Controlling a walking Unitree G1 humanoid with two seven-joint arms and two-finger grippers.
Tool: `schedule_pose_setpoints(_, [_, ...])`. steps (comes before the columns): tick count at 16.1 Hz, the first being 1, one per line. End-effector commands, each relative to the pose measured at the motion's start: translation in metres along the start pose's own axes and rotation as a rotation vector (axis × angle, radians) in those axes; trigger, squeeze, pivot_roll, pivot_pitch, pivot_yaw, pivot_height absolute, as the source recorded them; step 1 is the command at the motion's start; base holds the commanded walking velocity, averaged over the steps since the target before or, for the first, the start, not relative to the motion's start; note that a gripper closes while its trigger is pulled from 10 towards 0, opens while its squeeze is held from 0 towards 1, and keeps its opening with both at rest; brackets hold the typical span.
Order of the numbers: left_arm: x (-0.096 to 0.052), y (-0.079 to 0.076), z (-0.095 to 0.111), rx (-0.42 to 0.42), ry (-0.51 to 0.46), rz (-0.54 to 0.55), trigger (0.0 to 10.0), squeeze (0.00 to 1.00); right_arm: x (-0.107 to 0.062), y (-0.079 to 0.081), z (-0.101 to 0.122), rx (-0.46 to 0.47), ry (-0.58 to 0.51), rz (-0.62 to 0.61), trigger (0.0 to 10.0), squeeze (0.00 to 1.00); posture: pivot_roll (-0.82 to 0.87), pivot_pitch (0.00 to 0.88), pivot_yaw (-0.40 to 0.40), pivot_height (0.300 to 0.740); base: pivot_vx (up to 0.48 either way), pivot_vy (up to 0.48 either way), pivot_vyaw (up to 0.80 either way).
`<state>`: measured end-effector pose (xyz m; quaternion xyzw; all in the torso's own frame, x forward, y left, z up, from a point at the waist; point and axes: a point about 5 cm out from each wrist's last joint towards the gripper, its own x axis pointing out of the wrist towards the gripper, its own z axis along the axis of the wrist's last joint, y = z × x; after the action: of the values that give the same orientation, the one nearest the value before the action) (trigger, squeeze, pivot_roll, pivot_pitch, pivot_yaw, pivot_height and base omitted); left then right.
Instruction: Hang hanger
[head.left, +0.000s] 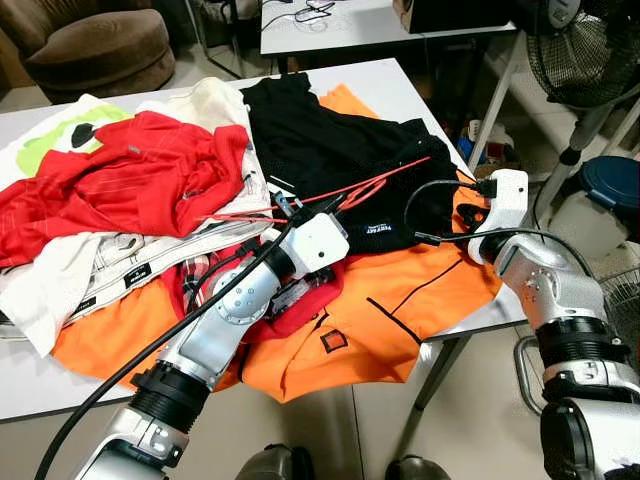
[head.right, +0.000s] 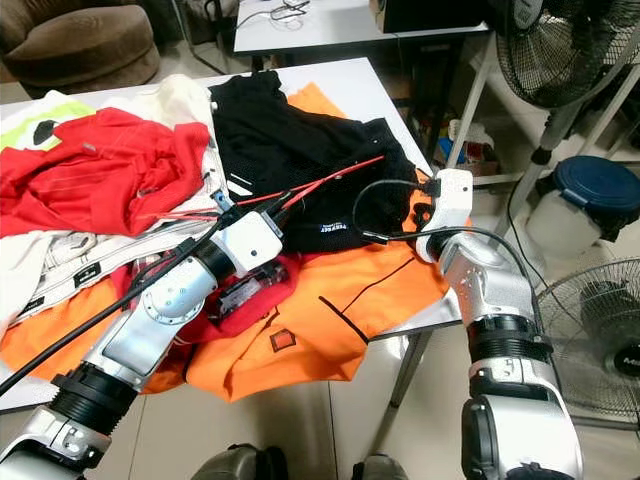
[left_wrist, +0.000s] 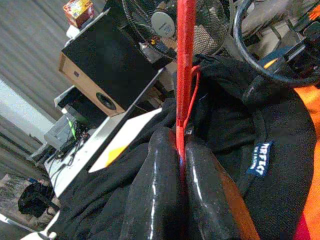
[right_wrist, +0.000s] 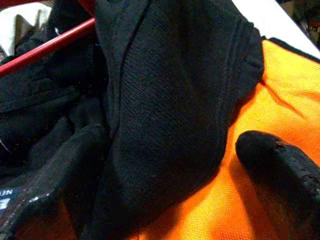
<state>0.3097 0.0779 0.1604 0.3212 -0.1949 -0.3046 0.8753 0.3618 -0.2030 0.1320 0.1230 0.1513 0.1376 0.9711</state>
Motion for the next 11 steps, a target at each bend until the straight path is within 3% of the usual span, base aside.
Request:
schedule_pose_setpoints(1, [-0.001,0.004,-0.002,0.013,0.006,0.012,10.0,0.0,0.005,0.004,0.006,-0.012,-0.021,-0.001,10.0,0.0,-0.12,0.1,0.094,0.74,0.0,0.0,0.0])
schedule_pose_setpoints(4, [0.0,0.004,-0.001,0.016,0.003,0.012,10.0,0.0,0.013,0.01,0.011,-0.014,-0.05,0.004,10.0,0.0,-0.11,0.099,0.091,0.74,0.0,0.0,0.0])
schedule_pose_setpoints(5, [-0.001,0.004,-0.001,0.016,0.004,0.014,10.0,0.0,0.015,0.009,0.011,-0.01,-0.047,-0.01,9.5,0.0,-0.11,0.098,0.088,0.74,0.0,0.0,0.0])
schedule_pose_setpoints(6, [-0.002,0.004,-0.002,0.016,0.005,0.015,10.0,0.0,0.016,0.007,0.008,-0.005,-0.04,-0.031,0.2,0.0,-0.1,0.098,0.085,0.74,0.0,0.0,0.0])
schedule_pose_setpoints(11, [-0.003,0.005,-0.003,0.017,0.014,0.018,10.0,0.0,0.02,0.007,0.005,-0.006,-0.037,-0.024,0.0,0.0,-0.1,0.099,0.084,0.74,0.0,0.0,0.0])
